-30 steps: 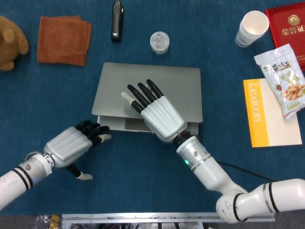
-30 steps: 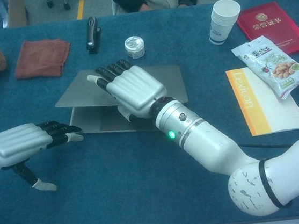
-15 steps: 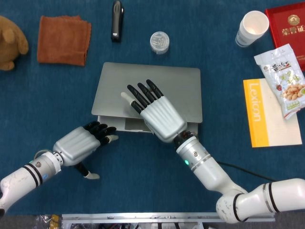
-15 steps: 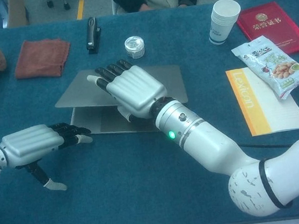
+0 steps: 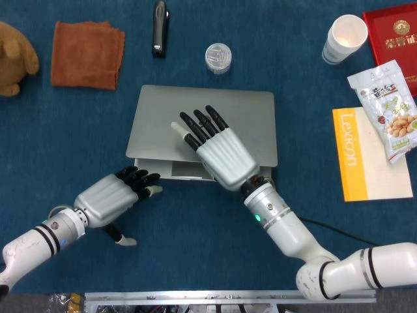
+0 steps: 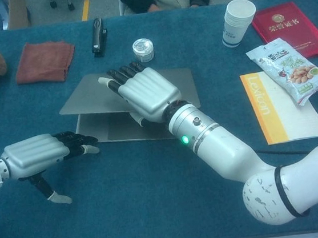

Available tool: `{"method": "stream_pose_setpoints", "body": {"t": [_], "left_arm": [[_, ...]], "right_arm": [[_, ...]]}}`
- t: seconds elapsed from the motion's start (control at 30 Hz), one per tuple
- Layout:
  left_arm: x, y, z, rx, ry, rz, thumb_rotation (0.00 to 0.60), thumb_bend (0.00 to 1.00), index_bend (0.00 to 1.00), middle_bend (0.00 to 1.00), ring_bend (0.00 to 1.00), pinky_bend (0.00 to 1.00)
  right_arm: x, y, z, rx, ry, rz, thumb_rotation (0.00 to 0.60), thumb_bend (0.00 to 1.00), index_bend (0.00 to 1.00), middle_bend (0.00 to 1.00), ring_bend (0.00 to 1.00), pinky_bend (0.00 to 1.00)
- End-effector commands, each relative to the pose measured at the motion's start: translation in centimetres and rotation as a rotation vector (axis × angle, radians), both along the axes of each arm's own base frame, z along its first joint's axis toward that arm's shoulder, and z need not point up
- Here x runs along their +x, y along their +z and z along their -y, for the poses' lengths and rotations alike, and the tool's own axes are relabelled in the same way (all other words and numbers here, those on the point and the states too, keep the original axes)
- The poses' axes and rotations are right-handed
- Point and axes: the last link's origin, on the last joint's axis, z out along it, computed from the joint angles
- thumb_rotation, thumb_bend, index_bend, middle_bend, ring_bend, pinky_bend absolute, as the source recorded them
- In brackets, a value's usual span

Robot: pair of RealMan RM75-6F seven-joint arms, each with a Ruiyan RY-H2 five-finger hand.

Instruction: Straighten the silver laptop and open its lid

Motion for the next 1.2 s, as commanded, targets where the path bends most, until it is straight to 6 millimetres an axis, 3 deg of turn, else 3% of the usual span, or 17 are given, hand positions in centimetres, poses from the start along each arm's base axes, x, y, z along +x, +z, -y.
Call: {"method": "stream_pose_setpoints", "body": {"t": [0.03,0.53,1.2], "left_arm": [[0.0,0.1,0.0,0.001,-0.001,-0.001,0.360,0.11,0.00,0.00,0.00,0.04],[0.0,0.1,0.2,0.000,-0.003,0.000,0.359,0.11,0.00,0.00,0.00,0.04],[0.3,-0.4,0.2,-0.011,-0.010,-0.008,0.359,0.11,0.00,0.00,0.00,0.04]], "right_arm": [[0.1,0.2,0.2,-0.006,-0.002,0.005,0.600,0.48,0.00,0.00,0.00,0.06],[0.5,2.4,2.4,-0.075,-0.016,0.021,0.600,0.48,0.00,0.00,0.00,0.06],[-0.5,5.4,6.6,-0.181,-0.063,0.006,0.600,0.48,0.00,0.00,0.00,0.06]]}}
